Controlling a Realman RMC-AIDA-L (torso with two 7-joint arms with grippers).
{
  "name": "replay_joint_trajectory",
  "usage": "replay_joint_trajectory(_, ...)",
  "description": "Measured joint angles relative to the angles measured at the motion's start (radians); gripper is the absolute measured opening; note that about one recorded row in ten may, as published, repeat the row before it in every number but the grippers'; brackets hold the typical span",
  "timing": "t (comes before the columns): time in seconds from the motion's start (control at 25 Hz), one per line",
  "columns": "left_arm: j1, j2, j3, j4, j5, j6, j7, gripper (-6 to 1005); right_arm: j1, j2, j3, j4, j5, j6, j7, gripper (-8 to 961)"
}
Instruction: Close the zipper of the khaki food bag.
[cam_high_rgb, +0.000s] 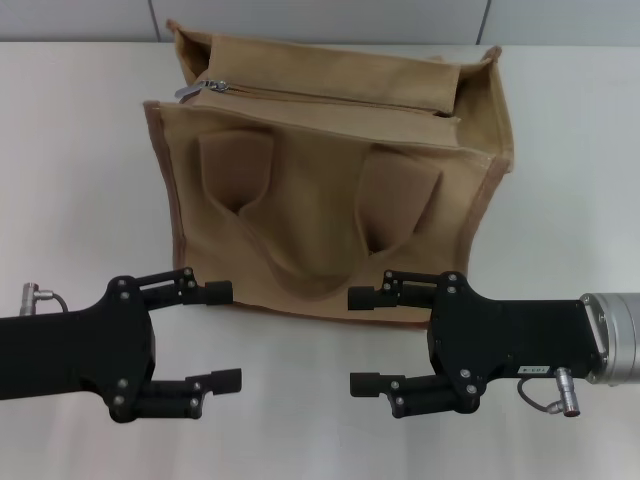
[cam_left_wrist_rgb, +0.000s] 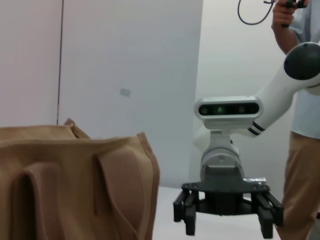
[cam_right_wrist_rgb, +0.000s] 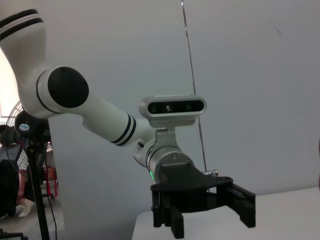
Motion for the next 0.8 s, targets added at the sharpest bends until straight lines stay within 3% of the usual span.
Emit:
replay_joint_trajectory(0.64,0.001,-0.014,0.006,-0.007,0.031,-0.030,0.004,786,0.011,0.000,0.010,0.041,0.009,0.036,-0.001,775)
replay_joint_trajectory(0.8,0.013,-0.025,-0.036,-0.026,0.012,-0.041,0.060,782,0.011,0.000,0.011,0.056,0.016,0.042,-0.009,775)
